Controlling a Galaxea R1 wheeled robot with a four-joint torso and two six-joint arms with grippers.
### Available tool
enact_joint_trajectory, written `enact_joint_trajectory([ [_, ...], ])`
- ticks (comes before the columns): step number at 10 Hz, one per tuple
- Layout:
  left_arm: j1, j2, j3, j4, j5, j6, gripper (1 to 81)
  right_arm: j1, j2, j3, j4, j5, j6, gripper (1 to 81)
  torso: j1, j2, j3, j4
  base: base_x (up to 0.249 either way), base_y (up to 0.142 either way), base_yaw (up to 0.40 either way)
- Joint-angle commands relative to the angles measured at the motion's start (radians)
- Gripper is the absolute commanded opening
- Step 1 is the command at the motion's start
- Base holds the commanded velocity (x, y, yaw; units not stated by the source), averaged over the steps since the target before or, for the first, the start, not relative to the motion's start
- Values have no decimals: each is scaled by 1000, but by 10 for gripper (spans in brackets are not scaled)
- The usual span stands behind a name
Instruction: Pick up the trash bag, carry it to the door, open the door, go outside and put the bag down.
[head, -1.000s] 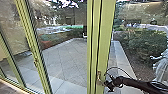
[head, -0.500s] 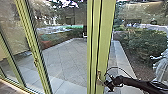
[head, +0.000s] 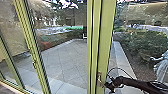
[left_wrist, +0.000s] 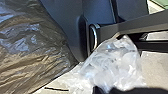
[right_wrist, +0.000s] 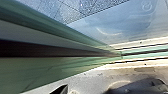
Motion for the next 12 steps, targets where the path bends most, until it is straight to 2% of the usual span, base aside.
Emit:
enact_joint_trajectory([
  [1, -37, -2, 4, -10, 79, 5, 10, 236, -16, -57, -14, 45, 75, 811, 0, 0, 0, 0, 65, 0, 0],
  [9, -32, -2, 4, -10, 79, 5, 10, 267, -73, -64, -15, 31, 72, 811, 0, 0, 0, 0, 65, 0, 0],
  [12, -34, -4, 4, -10, 81, 5, 10, 279, -116, -33, -25, 26, 72, 811, 2, 2, -2, 0, 0, 0, 0],
])
